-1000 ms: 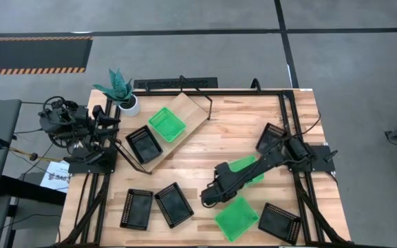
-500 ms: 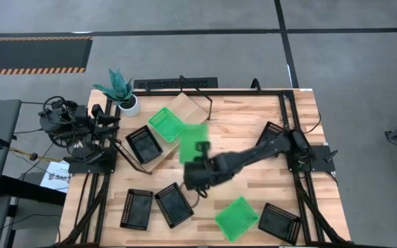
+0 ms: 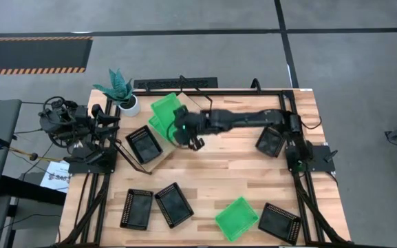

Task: Stack baskets on shelf by color
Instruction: Stack the green bin on the top of the green bin on the shelf

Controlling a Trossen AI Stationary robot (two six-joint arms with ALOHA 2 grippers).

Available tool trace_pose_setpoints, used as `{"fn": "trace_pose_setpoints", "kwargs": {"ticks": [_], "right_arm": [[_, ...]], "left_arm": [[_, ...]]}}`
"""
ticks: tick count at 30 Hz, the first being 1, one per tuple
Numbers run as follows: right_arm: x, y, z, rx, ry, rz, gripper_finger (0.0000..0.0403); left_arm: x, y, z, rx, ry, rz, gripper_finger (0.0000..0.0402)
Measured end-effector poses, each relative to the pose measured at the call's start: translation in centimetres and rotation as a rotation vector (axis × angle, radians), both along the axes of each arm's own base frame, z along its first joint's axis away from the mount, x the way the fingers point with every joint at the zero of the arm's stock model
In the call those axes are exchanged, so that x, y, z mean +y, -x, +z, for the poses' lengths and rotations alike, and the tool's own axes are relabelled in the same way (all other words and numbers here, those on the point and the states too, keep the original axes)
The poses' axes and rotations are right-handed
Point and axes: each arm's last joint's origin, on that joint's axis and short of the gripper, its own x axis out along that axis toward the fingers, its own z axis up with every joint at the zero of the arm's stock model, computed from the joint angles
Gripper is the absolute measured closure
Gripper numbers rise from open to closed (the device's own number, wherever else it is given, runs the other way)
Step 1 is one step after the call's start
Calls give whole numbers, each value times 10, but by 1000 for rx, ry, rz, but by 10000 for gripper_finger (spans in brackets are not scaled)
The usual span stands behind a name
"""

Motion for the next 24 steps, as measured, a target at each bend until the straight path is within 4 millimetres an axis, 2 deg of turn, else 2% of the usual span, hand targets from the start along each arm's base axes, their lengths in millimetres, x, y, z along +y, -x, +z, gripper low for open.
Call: {"fn": "trace_pose_setpoints", "kwargs": {"ticks": [2,5,11,16,24], "right_arm": [[-13,1,0,7,-5,21,393],[-21,0,2,-6,8,71,386],[-17,0,0,18,8,180,394],[-16,-2,-12,22,30,212,392],[-23,-3,-9,-16,3,232,390]], "left_arm": [[0,0,-1,8,-11,0,203],[0,0,-2,12,-14,0,203],[0,0,-2,12,-16,1,203],[1,0,-3,20,-25,29,203],[1,0,-3,20,-23,33,203]]}}
